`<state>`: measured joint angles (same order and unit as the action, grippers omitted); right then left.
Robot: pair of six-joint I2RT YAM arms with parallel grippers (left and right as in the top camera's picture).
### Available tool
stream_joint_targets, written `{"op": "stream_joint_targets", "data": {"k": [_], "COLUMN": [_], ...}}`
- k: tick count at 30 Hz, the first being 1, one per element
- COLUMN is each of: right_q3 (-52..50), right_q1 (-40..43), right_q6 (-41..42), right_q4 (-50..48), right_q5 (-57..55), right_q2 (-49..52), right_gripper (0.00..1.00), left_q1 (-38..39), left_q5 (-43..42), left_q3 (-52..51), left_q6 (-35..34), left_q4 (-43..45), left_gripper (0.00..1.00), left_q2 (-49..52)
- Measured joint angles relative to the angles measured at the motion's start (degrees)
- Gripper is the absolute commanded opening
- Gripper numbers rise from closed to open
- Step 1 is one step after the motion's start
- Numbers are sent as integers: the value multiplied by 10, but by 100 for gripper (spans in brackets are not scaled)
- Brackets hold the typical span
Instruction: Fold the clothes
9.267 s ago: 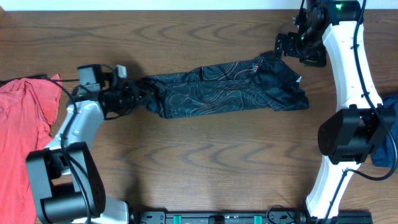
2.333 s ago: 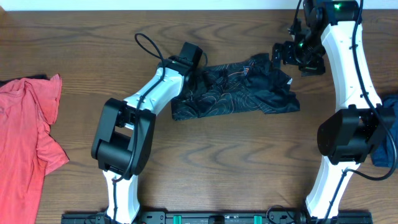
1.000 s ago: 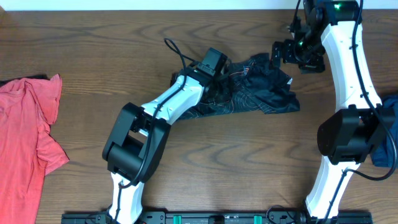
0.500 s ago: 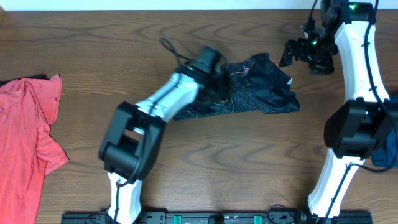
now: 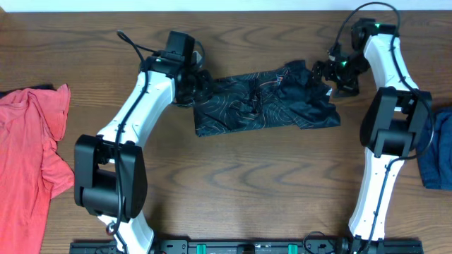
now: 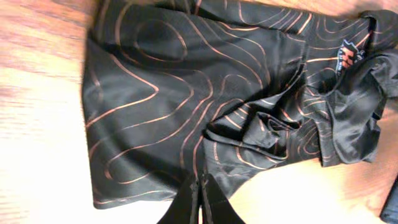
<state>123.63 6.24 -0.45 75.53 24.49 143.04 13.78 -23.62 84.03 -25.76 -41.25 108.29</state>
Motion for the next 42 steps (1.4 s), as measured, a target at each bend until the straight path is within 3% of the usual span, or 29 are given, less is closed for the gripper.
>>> {"op": "stream_joint_targets", "data": {"k": [9,19,21,24,26,28,29,42], "right_q3": [9,19,19,19,18,16,14,10], "right_q1": [19,-22,-31,-40,-42,-43,-43,-31], "right_q6": [-54,-106,-109,-118,-122,-123,-122,-124], "right_q4": [5,15,15,16,14,14,13,24], "right_q5": [90,168,173,175,176,170,169,178], "right_q2": [19,39,41,47,51,58,62,71], "right_gripper": [99,99,91,68,43,6,1,1], "left_q1": [-8,-9,-9,-9,-9,-9,-9,-9], "left_q5": [22,45,45,45,45,45,45,45], "left_q3": [0,0,0,0,0,0,0,0], "left_q6": [16,18,18,18,18,18,18,18], "left_q4": [9,11,11,11,11,11,11,-5], "left_gripper": [6,6,6,6,6,6,6,6], "left_q2": [0,0,0,0,0,0,0,0]}}
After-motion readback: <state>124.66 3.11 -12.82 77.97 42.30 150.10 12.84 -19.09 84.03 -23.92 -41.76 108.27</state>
